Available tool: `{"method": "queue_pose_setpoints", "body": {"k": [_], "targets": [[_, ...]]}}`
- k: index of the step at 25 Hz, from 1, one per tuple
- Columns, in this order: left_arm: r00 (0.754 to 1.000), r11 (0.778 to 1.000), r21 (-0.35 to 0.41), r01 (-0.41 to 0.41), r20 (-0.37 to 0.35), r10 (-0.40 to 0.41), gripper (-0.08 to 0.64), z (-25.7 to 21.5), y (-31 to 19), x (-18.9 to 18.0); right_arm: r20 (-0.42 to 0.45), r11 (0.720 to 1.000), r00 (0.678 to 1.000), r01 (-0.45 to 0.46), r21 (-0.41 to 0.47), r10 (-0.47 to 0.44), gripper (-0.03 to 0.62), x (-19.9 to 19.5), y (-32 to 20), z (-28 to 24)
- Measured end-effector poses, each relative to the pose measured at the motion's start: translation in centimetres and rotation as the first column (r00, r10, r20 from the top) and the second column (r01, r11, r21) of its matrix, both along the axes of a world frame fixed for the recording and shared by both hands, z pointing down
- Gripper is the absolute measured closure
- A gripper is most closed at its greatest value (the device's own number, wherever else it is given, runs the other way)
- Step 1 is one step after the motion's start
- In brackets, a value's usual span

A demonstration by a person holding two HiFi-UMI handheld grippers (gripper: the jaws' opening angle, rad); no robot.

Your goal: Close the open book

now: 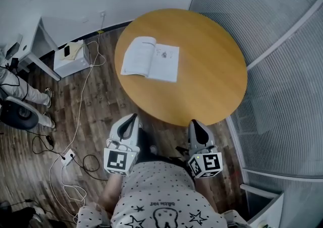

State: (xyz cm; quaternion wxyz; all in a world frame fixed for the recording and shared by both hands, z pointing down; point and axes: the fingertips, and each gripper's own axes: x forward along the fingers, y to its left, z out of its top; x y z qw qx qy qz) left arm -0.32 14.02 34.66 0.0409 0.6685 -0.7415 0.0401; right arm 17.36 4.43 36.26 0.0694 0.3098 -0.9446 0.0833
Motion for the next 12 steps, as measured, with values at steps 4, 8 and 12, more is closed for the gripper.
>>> {"method": "queue_pose_setpoints", "body": {"k": [4, 8, 12], "targets": [[1.000, 1.000, 0.003, -0.003, -0.008, 0.003, 0.551, -0.1, -1.0, -1.1, -0.011, 1.000, 1.000, -0.009, -0.009, 0.009, 0.588, -1.0, -0.9, 0.1], [1.000, 1.000, -0.012, 0.013, -0.024, -0.013, 0.551, 0.1, -2.4, -4.3, -0.037, 1.000, 0.999, -0.017, -0.018, 0.016, 0.588, -3.5, -2.4, 0.1], [1.000, 1.000, -0.027, 0.013, -0.024, -0.014, 0.551, 0.6, -4.1, -7.1, -0.046, 0.999, 0.999, -0.029, -0.023, 0.028, 0.588, -5.7, -4.0, 0.5]]}}
